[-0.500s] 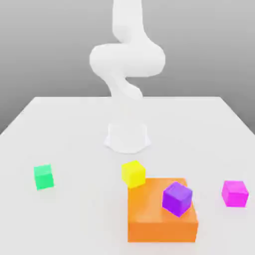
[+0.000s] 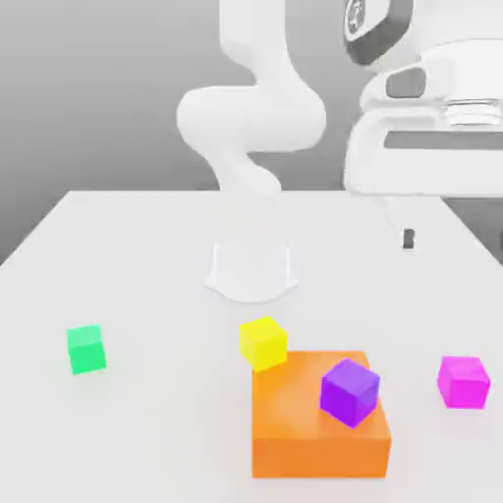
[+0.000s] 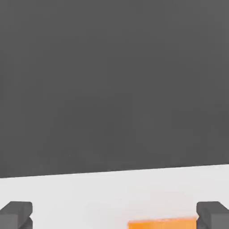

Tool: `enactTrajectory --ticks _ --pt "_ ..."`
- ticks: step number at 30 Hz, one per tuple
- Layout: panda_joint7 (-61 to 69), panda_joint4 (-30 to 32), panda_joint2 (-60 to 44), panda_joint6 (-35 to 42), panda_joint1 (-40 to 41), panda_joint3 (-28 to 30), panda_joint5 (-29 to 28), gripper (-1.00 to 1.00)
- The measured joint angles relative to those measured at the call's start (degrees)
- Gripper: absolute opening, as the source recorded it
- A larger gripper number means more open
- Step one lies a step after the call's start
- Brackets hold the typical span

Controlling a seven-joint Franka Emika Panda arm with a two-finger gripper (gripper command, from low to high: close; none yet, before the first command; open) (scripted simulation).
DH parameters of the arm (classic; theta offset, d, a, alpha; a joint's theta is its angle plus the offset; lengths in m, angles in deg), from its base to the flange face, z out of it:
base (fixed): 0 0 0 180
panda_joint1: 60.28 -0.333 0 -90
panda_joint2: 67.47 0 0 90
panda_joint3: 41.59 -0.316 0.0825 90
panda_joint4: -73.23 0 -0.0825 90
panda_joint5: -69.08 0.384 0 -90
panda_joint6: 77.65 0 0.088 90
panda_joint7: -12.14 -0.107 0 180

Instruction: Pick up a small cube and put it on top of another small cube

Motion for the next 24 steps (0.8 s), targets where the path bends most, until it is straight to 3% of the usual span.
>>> enactTrajectory --ticks 9,15,16,24 --pt "-20.85 5.2 -19.28 -8.08 -9.38 -4.24 -7.69 0.0" --pt "-30.93 3.25 -30.43 -15.3 -18.26 5.6 -18.91 0.0" --pt "-32.23 2.84 -31.98 -16.4 -19.77 7.46 -20.61 -1.0" --pt "-31.47 3.09 -31.09 -15.91 -19.06 6.5 -19.55 -1.0"
